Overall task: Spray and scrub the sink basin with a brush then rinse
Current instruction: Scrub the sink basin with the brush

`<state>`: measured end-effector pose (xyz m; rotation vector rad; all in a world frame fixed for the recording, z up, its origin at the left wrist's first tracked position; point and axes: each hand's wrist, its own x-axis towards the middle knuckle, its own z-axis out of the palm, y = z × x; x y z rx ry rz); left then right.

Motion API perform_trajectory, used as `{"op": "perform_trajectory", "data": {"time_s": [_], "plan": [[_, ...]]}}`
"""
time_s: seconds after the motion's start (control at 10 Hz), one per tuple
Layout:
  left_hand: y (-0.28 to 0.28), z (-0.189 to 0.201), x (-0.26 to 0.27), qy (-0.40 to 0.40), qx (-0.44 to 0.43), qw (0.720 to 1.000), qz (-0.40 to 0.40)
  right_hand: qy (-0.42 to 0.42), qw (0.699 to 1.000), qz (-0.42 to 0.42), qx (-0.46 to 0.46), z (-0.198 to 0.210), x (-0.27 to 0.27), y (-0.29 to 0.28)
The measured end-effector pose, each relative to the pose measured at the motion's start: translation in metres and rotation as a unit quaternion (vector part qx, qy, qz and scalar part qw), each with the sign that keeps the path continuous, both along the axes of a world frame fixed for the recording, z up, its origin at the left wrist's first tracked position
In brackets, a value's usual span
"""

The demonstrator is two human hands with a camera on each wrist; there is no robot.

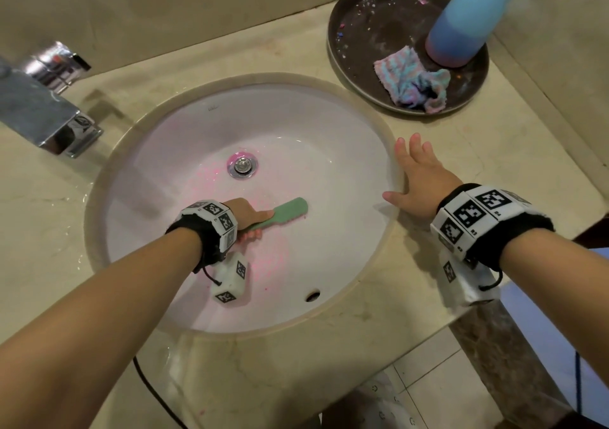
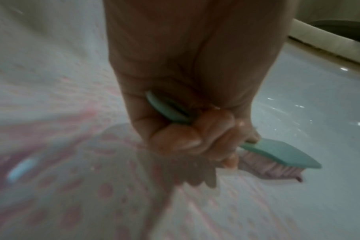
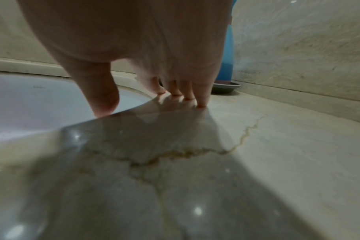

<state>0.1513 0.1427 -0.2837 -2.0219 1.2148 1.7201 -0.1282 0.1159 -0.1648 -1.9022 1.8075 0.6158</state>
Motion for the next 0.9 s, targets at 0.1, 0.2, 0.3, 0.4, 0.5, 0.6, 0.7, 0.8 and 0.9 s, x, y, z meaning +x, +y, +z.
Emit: {"op": "perform_trajectory", "data": {"time_s": [0.1,0.2,0.3,0.4,0.5,0.6,0.7,0.8,0.9], "plan": [[-0.005,0.004,0.000,0.052,0.019,0.994,0.095,0.003,1.000,0.001,-0.001,0.000,0.001,0.001],[-0.004,0.011,-0.013,0.090,0.025,0.988,0.120,0.002,1.000,0.001,-0.001,0.001,0.001,0.001],[0.003,0.009,-0.024,0.071,0.023,0.996,0.059,-0.003,1.000,0.000,0.001,0.002,0.000,0.000],[0.011,0.006,-0.022,0.049,0.015,0.999,0.005,-0.005,1.000,0.003,-0.002,0.001,-0.002,0.000],[0.016,0.008,-0.009,0.021,0.011,0.999,-0.028,-0.006,1.000,0.004,-0.006,-0.001,-0.002,0.000],[0.014,0.010,0.008,-0.021,-0.003,0.998,-0.054,-0.010,1.000,0.004,-0.011,-0.001,-0.003,0.000],[0.011,0.010,0.011,-0.033,-0.012,0.998,-0.048,-0.008,1.000,0.007,-0.011,-0.001,-0.003,0.000],[0.009,0.009,-0.007,-0.005,-0.020,1.000,-0.011,-0.009,1.000,0.009,-0.014,-0.002,-0.004,0.001],[0.007,0.009,-0.026,0.017,-0.020,0.999,0.019,-0.008,1.000,0.009,-0.015,-0.002,-0.004,0.001]]}}
